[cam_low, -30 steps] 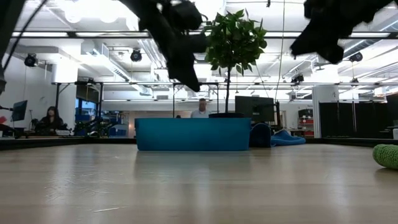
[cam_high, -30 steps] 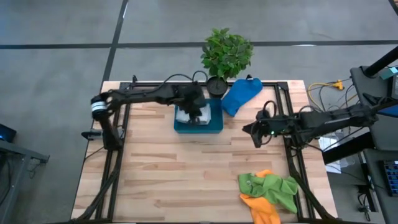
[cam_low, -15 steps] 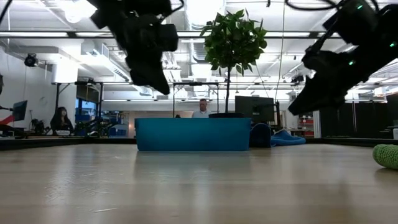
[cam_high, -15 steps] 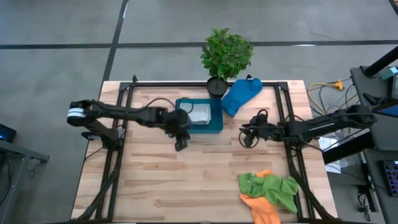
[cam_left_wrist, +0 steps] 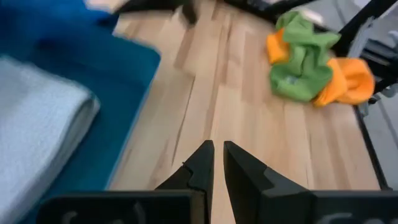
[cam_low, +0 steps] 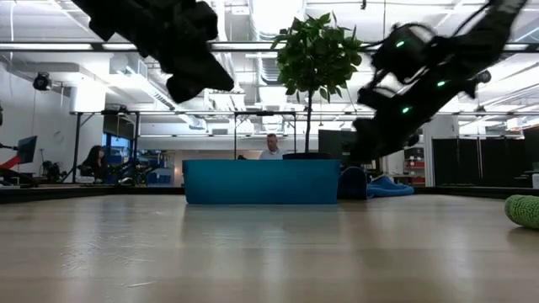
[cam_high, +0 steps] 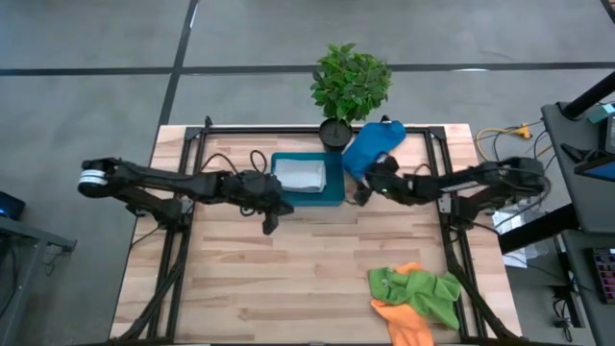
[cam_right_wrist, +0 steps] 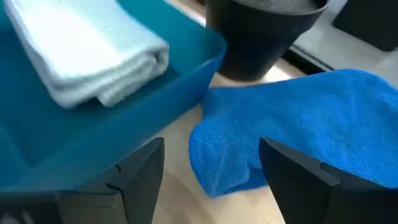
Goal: Fold microfiber towels
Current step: Fold the blue microfiber towel
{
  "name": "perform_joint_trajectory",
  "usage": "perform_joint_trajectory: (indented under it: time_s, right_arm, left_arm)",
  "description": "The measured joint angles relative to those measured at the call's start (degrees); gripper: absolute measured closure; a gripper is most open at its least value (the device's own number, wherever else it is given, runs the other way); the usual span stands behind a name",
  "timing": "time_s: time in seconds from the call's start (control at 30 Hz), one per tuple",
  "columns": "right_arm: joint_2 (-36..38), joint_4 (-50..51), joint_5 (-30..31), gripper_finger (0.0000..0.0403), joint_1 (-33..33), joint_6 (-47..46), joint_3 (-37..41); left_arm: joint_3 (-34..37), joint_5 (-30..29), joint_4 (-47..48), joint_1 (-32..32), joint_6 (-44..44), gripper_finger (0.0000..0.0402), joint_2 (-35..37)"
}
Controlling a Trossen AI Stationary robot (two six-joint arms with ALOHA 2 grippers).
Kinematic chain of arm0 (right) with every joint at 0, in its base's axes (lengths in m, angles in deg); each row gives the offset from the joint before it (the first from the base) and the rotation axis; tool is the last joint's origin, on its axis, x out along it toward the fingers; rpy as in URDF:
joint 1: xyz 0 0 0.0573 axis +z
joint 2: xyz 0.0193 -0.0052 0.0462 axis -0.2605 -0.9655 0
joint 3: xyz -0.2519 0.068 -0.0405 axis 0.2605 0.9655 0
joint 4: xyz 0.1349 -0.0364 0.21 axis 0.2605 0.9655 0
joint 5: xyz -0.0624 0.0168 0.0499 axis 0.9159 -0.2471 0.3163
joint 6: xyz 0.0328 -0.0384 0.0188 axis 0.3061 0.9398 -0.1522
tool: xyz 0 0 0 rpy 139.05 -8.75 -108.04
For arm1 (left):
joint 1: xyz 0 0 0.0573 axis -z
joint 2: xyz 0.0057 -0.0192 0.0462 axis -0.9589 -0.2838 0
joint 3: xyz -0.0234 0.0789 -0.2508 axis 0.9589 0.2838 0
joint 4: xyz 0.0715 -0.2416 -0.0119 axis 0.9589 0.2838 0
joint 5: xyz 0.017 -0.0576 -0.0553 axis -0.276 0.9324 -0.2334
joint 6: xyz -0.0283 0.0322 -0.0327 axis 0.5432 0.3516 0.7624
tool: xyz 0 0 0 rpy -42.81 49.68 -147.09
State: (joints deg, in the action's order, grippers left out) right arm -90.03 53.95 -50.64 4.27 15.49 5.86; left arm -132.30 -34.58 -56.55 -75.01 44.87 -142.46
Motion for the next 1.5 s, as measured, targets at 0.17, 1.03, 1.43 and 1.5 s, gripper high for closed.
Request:
perform_joint_trajectory:
  time_s: [0.17,1.03,1.43,1.5]
  right_arm:
    - [-11.53,7.04,-0.42,0.0182,-2.39,-1.30,-9.64]
    - [15.84,55.06,2.54,0.0394,9.43,-22.07,-29.11]
    - [28.18,55.21,6.00,0.0394,17.96,-24.57,-33.50]
    - [28.37,55.86,6.01,0.0394,18.81,-24.16,-35.32]
  left_arm:
    - [3.06,0.04,0.52,-0.81,-2.68,0.0380,4.02]
    - [13.47,-37.89,12.38,-3.31,0.31,0.0397,13.89]
    - [15.85,-29.94,6.90,-4.75,0.33,0.0401,-1.21]
    - [15.74,-27.54,4.56,-4.17,0.41,0.0401,-3.11]
